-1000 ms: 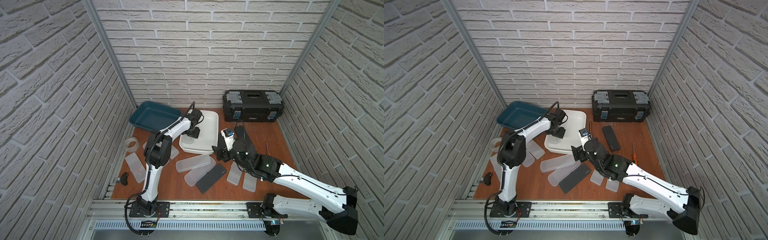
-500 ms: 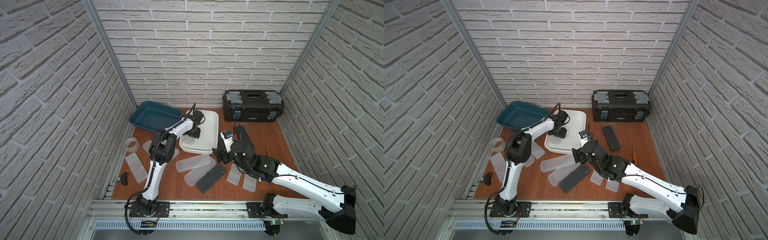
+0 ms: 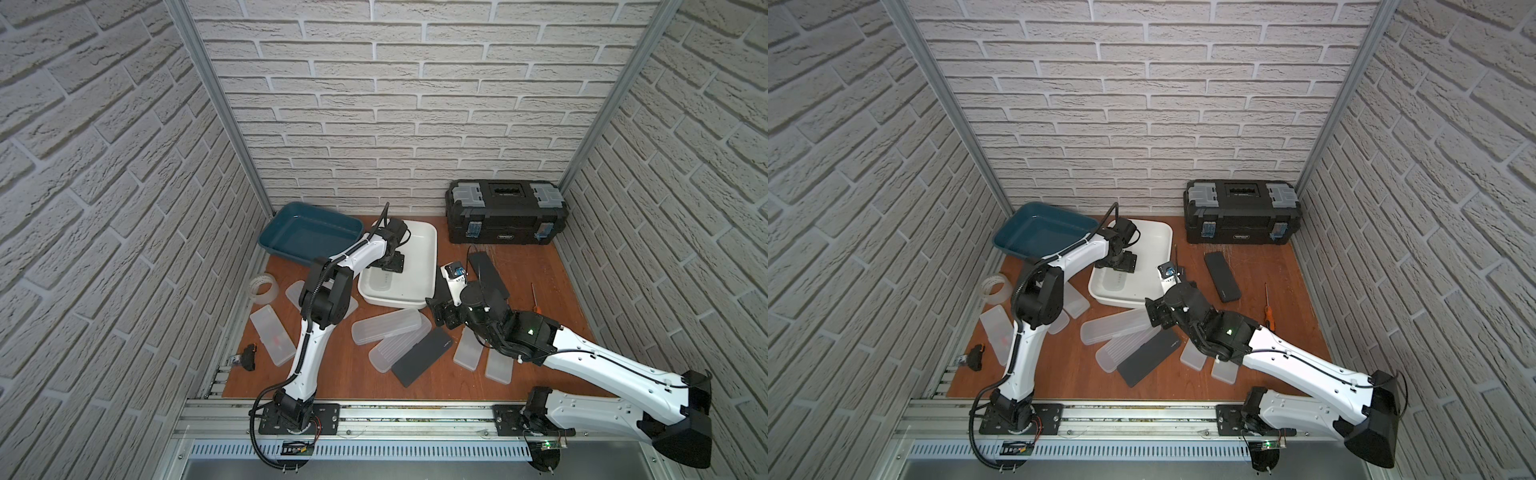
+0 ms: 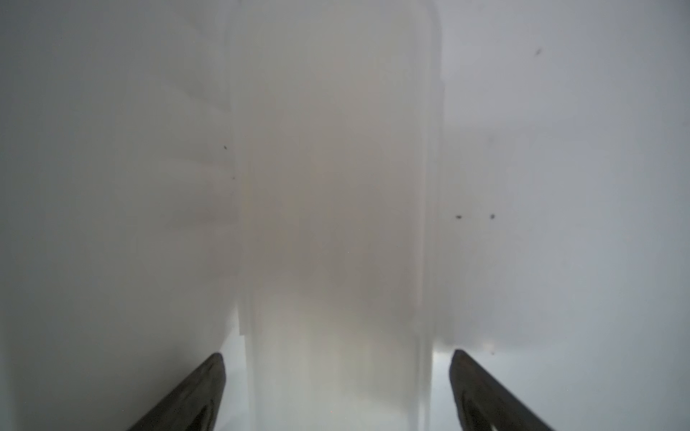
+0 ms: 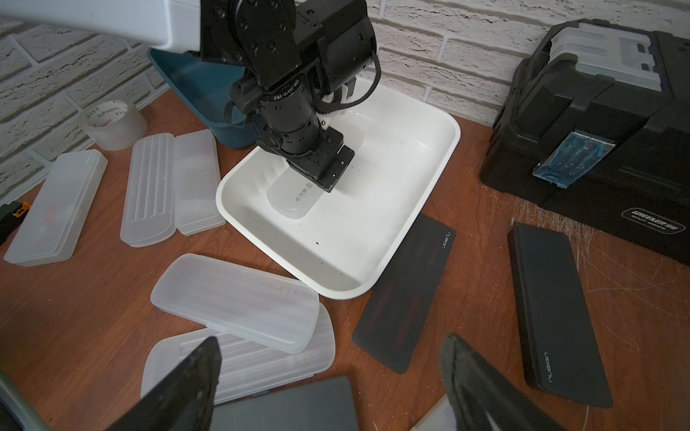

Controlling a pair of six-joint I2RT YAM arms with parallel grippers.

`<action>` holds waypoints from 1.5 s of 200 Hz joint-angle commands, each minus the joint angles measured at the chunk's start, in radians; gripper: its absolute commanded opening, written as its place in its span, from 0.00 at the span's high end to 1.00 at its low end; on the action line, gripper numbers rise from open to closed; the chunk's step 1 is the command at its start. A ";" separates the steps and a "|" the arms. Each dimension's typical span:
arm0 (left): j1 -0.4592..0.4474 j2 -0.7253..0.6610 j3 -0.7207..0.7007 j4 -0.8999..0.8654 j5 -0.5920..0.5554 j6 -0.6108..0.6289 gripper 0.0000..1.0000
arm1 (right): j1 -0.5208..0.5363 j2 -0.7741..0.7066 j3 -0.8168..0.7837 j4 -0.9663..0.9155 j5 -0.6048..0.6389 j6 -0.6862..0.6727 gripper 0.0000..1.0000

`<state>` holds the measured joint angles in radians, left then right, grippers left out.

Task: Place the pencil cases by color into the storage box
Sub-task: Place the pencil case at the storage box, then pick up the pencil case from the center of the board.

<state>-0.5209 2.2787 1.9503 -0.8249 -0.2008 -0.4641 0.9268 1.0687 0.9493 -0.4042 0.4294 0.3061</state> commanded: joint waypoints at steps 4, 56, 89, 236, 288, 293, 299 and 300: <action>0.010 -0.111 0.097 -0.069 0.041 0.041 0.03 | 0.007 0.002 0.053 0.021 0.001 -0.038 0.08; 0.143 -0.373 0.002 -0.172 0.020 0.078 0.02 | 0.013 0.175 0.171 0.110 -0.127 -0.075 0.08; 0.315 -0.589 -0.182 -0.193 0.027 0.076 0.02 | 0.055 0.390 0.333 0.118 -0.205 -0.078 0.08; 0.644 -1.225 -0.703 -0.255 0.153 -0.010 0.02 | 0.219 1.300 1.172 -0.003 -0.347 -0.066 0.08; 0.711 -1.259 -0.741 -0.252 0.157 -0.001 0.02 | 0.224 1.320 1.108 0.079 -0.274 -0.059 0.08; 0.717 -1.255 -0.742 -0.249 0.158 -0.002 0.02 | 0.225 1.312 1.084 0.105 -0.266 -0.058 0.08; 0.723 -1.251 -0.740 -0.245 0.159 -0.002 0.02 | 0.224 1.305 1.063 0.125 -0.255 -0.059 0.08; 0.724 -1.250 -0.740 -0.245 0.160 -0.002 0.02 | 0.225 1.304 1.061 0.128 -0.253 -0.059 0.08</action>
<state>0.1753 1.0191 1.2251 -1.0775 -0.0574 -0.4679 1.1458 2.4142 2.0747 -0.3946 0.1169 0.2367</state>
